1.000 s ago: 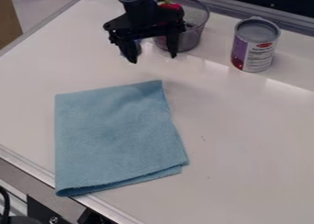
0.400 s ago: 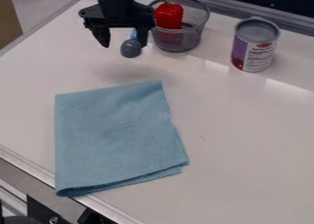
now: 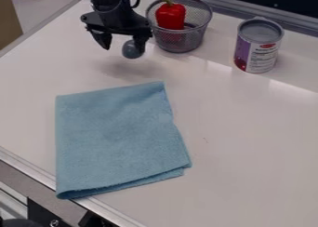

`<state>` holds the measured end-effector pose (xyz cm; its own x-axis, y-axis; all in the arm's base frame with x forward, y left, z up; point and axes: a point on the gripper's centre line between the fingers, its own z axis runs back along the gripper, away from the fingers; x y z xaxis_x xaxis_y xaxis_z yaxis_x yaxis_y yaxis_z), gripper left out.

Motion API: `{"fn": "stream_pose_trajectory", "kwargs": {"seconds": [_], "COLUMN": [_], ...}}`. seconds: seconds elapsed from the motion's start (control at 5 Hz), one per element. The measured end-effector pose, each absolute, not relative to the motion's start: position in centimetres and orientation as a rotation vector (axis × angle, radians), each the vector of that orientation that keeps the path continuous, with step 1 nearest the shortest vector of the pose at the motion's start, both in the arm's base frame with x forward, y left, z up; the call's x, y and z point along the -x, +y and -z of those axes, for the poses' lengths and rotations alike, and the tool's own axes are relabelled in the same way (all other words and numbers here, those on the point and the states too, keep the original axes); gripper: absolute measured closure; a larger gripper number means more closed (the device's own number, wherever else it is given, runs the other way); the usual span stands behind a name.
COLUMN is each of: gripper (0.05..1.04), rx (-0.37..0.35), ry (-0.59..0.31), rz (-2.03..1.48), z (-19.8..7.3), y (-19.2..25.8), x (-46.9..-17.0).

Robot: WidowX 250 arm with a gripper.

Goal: Move the blue spoon to the lower right corner of the blue cloth

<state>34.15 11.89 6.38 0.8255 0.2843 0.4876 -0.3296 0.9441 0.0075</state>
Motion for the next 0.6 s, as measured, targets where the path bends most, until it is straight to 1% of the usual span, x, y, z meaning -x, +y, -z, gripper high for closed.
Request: {"fn": "stream_pose_trajectory", "kwargs": {"seconds": [0.4,0.6], "gripper": [0.083,0.083], "rx": [-0.096,-0.116], "ry": [-0.461,-0.430], "rz": [-0.310,-0.343], "z": [-5.5,-5.5], "y": [11.6,11.8], "x": [-35.3,-36.0]}}
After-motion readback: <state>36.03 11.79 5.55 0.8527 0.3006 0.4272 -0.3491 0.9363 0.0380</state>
